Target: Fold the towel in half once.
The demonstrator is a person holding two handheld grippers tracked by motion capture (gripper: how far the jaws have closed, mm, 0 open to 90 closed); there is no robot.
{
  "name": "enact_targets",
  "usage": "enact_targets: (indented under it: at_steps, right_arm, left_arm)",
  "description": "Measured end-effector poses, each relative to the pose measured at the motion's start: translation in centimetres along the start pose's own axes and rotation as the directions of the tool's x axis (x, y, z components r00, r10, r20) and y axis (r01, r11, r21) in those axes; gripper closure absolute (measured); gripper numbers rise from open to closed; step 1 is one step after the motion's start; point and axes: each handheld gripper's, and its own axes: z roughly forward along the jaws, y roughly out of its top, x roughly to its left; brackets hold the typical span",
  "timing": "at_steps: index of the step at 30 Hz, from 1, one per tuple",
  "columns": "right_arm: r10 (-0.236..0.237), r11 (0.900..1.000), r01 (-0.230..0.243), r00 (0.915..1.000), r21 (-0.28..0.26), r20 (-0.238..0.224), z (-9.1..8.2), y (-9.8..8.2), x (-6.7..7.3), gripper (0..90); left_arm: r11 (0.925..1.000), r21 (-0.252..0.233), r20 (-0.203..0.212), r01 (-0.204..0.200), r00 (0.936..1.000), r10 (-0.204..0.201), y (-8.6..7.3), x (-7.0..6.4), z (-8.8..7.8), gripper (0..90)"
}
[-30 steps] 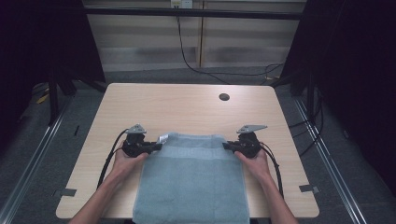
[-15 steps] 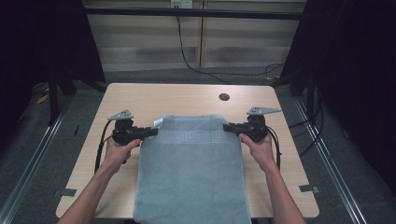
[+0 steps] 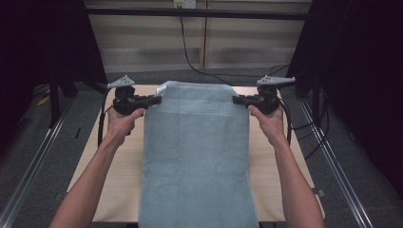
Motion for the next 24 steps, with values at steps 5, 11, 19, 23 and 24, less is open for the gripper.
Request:
enact_targets:
  at_steps: [5,11,19,23,24]
  right_arm:
    - [-0.023,0.999,0.025,0.9992,-0.046,0.031,-1.1,2.8,-0.1,85.6]
    - [-0.062,0.992,0.060,0.9980,-0.107,-0.014,-2.9,2.8,2.0,85.6]
    - [-0.106,0.992,0.101,0.9930,-0.077,-0.052,-5.9,-1.3,4.9,85.6]
    - [-0.116,0.992,0.113,0.9906,-0.052,-0.072,-7.2,-3.4,6.4,85.6]
    - [-0.113,0.993,0.110,0.9907,-0.045,-0.075,-7.4,-4.0,6.7,85.6]
  left_arm:
    - [0.9956,-0.093,0.023,-0.015,0.9996,0.017,3.1,-0.8,-1.0,83.4]
    - [0.9940,-0.091,0.040,-0.060,0.9972,0.063,1.8,-2.6,-2.3,83.3]
    - [0.9958,-0.034,0.082,-0.085,0.9928,0.088,-2.2,-5.1,-4.7,83.3]
    - [0.9943,-0.018,0.093,-0.105,0.9900,0.107,-3.9,-6.5,-6.1,83.3]
    - [0.9939,-0.003,0.083,-0.111,0.9904,0.110,-4.3,-7.0,-6.4,83.3]
